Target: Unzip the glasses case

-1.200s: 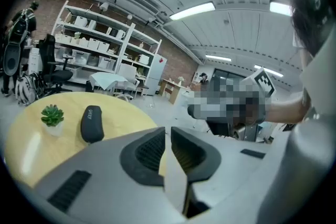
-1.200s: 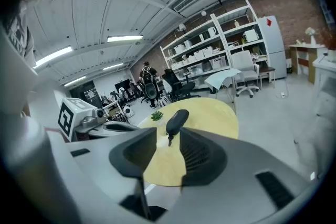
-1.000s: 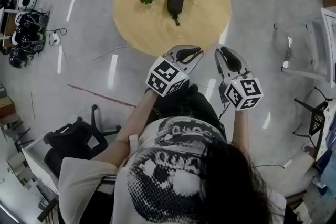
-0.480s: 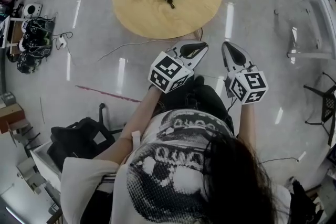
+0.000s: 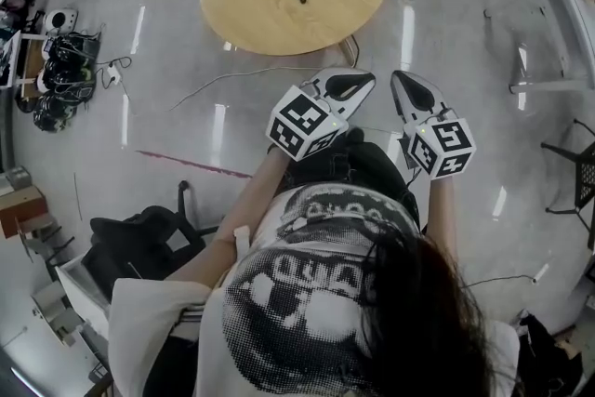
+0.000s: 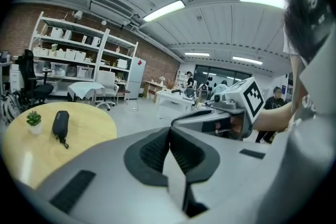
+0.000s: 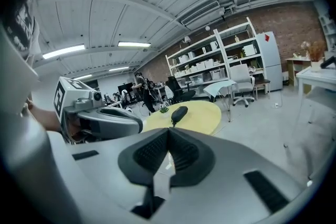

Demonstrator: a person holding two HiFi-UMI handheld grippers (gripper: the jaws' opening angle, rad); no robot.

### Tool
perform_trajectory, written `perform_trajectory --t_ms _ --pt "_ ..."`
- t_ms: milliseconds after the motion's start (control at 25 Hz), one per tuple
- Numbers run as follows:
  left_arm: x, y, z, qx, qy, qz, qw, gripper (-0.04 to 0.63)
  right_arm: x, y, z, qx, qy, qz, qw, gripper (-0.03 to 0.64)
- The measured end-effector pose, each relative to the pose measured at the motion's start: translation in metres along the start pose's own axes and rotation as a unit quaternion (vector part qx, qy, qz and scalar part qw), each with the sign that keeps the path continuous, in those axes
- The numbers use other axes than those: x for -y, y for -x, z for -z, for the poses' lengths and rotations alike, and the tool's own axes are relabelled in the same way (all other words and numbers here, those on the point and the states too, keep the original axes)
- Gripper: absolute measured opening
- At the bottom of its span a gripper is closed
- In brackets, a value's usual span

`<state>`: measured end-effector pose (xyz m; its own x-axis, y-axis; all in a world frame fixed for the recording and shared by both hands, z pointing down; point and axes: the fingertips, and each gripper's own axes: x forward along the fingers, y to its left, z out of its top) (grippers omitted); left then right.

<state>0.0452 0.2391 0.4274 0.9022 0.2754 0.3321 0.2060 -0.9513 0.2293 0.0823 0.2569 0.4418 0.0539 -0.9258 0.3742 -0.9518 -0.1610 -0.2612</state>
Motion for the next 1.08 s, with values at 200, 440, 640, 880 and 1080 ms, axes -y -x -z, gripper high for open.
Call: perform_trajectory --t_ms 200,440,640,880,1080 --pt "0.005 0.003 0.003 0.0 -0.004 -0.005 1.0 0.012 -0.005 0.004 0.002 0.0 0.008 -0.008 1.0 -0.005" --pt "0.005 0.005 0.005 0.002 -0.002 -0.008 1.0 0.014 -0.01 0.002 0.004 -0.01 0.022 -0.018 1.0 -0.005" --pt "0.007 0.007 0.011 0.0 -0.001 -0.007 1.0 0.014 -0.013 0.002 0.009 -0.018 0.029 -0.024 0.999 -0.005" --pt "0.005 0.012 0.012 0.001 -0.001 -0.01 0.9999 0.012 -0.018 0.001 0.011 -0.029 0.048 -0.045 0.997 -0.005" --pt "0.004 0.003 0.009 0.002 -0.004 -0.008 1.0 0.012 -0.008 0.003 0.011 -0.038 0.051 -0.064 0.996 -0.005"
